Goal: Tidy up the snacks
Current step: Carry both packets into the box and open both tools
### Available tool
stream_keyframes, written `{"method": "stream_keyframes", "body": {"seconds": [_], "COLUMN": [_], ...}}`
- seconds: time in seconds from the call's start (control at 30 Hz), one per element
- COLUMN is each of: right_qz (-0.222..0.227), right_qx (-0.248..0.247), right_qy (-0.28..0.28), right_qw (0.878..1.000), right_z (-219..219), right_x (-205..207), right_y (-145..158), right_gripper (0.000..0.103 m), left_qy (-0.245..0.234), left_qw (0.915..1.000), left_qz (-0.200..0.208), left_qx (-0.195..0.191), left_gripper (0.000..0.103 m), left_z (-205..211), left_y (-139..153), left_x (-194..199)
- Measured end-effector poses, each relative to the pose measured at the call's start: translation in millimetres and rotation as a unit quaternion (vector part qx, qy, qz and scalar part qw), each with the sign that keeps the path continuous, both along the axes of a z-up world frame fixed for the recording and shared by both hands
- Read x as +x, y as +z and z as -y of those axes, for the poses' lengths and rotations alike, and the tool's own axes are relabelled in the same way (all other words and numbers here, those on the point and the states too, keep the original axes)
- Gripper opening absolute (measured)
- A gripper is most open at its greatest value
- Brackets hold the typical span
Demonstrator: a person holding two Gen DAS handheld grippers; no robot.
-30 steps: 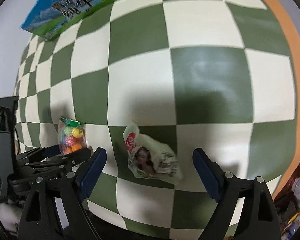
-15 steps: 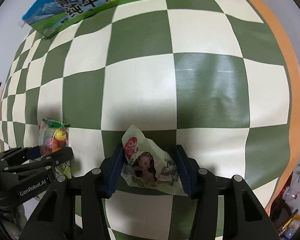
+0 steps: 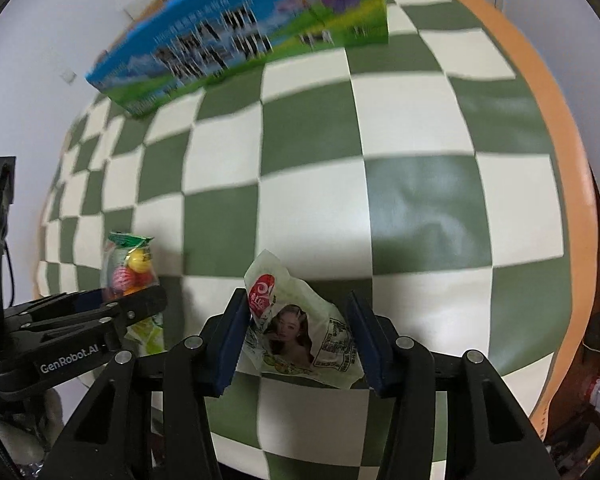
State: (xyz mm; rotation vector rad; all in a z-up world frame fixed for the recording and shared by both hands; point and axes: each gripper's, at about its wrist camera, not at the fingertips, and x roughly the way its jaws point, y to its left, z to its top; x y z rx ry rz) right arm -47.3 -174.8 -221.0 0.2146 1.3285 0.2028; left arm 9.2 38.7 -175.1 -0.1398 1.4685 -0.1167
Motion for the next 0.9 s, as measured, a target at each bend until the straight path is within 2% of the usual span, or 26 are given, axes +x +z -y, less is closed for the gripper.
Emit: {"method": "stream_keyframes", "body": {"seconds": [0.2, 0.27, 0.33, 0.4, 0.57, 0.73, 0.9], "right_qz": [0.047, 0.067, 0.085, 0.104, 0.147, 0.171, 0.176], "right_qx": [0.026, 0.034, 0.040, 0.044, 0.048, 0.049, 0.044], "right_qy": [-0.010, -0.010, -0.010, -0.007, 0.004, 0.010, 0.015], "right_qw": [0.999, 0.997, 0.996, 0.994, 0.988, 0.984, 0.983], "right_z": [0.5, -3.3, -5.5, -7.1, -8.4, -10.2, -13.6], "right_x": [17.9, 27.2, 39.1, 51.8, 90.0, 135.0, 195.9], "right_y": [49.4, 66.8, 84.0, 101.2, 142.1, 169.0, 179.4], "right_gripper": [0.053, 0.053, 0.053, 0.053, 0.053, 0.053, 0.053], "left_qy": [0.000, -0.003, -0.005, -0.004, -0.009, -0.015, -0.022], "left_qw": [0.9988, 0.9977, 0.9965, 0.9950, 0.9914, 0.9884, 0.9879], "left_qz": [0.039, 0.057, 0.073, 0.085, 0.116, 0.141, 0.149], "left_qx": [-0.030, -0.036, -0.039, -0.051, -0.061, -0.054, -0.036], "left_gripper": [0.046, 0.046, 0.046, 0.046, 0.046, 0.046, 0.046], "left_z": [3.4, 9.9, 10.5, 10.3, 10.3, 8.6, 6.8], "left_y": [41.9, 43.6, 57.2, 76.4, 90.3, 115.0, 127.9], "left_x": [23.3, 21.4, 30.9, 47.8, 86.4, 142.4, 203.6]}}
